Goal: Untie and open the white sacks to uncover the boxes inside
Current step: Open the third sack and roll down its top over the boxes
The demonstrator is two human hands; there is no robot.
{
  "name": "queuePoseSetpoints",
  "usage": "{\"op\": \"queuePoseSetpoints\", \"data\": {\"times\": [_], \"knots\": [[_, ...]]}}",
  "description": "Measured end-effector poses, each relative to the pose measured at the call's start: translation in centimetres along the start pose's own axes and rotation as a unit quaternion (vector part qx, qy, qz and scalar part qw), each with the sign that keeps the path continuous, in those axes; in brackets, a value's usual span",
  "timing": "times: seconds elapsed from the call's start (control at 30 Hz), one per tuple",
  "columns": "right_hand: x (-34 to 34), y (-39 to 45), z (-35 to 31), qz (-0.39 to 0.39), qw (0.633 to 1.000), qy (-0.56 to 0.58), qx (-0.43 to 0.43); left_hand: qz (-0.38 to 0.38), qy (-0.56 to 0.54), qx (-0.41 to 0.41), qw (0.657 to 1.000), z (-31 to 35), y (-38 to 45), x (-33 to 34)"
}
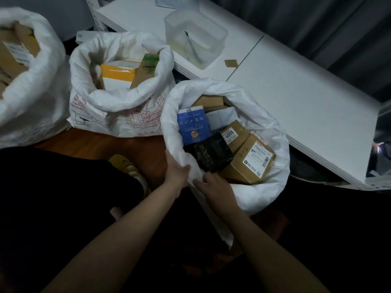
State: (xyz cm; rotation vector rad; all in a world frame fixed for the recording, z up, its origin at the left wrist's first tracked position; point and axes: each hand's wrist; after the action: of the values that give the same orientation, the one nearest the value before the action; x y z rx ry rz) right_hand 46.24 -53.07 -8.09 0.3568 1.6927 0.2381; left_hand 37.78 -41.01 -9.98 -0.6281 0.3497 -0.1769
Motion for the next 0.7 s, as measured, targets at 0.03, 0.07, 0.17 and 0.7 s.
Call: {"op": "queuePoseSetpoints", "data": {"times": [0.03, 0.07, 0.17, 0.7], "knots": [[-0.4, -0.5, 0.2, -0.023, 1.0, -0.005, -0.002, 0.004, -0.022, 0.001, 1.0, -0.3, 0.2, 0.1], [-1.1, -1.2, 0.3, -0.041, 0.999, -0.009, 0.011, 0.012, -0.044, -0.004, 0.999, -0.2, 0.3, 0.2], [-4.1, -3.8, 0.3, 0.014, 0.967, 0.03, 0.252, 0.025, -0.109, -0.015, 0.994, -0.2, 0.6, 1.0], [-5.6, -4.2, 2.5, 0.19, 0.443, 0.25, 0.84, 0.029, 0.051, -0.031, 0.998, 0.2, -4.0, 3.5]]}}
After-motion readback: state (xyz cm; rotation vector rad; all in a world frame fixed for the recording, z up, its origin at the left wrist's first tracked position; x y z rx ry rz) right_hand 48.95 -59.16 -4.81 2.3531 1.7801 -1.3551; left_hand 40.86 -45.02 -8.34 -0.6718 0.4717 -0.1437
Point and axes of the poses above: each hand's wrist, its own y-axis towards the middle knuckle, its own x-axis out of the palm, z = x × y, and after that the axes turned 14 degrees about z, right-handed
